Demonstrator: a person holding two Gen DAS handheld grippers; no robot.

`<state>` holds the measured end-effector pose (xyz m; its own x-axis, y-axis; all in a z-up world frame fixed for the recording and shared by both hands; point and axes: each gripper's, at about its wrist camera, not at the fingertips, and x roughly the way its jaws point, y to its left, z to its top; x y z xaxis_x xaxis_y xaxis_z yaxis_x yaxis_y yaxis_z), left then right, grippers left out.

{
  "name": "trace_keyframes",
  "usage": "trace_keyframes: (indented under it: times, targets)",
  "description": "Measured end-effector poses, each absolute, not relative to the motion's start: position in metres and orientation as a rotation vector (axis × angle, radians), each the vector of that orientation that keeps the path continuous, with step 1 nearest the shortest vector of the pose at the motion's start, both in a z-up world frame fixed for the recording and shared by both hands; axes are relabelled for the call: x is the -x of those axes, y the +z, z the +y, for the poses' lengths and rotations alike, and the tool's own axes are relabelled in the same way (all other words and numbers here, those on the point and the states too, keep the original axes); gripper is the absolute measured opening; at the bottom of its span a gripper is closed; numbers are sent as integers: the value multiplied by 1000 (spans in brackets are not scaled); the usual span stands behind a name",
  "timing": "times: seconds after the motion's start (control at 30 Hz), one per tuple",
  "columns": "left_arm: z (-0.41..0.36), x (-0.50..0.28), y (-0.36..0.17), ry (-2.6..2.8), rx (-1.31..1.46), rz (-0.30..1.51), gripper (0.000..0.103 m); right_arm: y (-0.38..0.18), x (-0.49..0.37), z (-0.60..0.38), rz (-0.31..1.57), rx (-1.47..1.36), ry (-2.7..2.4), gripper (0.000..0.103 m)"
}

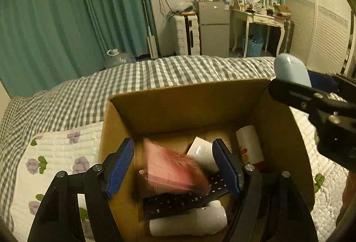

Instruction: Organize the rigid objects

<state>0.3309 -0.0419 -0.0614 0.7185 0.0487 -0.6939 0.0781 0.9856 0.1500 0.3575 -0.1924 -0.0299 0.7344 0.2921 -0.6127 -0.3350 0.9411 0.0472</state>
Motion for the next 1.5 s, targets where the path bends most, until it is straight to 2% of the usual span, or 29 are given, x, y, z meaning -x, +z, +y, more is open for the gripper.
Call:
trace_keyframes:
  times: [0.4,0.93,0.97,1.0,1.03,1.2,1.27,1.5]
  targets:
    - [-24,-288,-34,12,-153,754,76,-17,-351,-202,663,37,348,56]
    - [-3,-288,-57,0,-93,748,76,-70,-392,-151,765,154,337,57]
    - [-3,-288,-58,-6,-88,748,76,-71,-393,-151,772,154,331,60]
    - [-3,-287,-58,-8,-87,748,76,-72,-392,-152,774,150,323,74]
    - [-3,-286,-59,-10,-86,748,76,-70,-390,-154,758,144,314,80]
    - [-7,-278,-57,-14,-85,748,76,-48,-371,-173,690,88,286,81]
    - [-9,-275,-53,-12,-83,744,76,-39,-359,-181,667,77,277,86]
    - [-24,-247,-6,-27,-89,665,77,2,-300,-224,610,42,193,94]
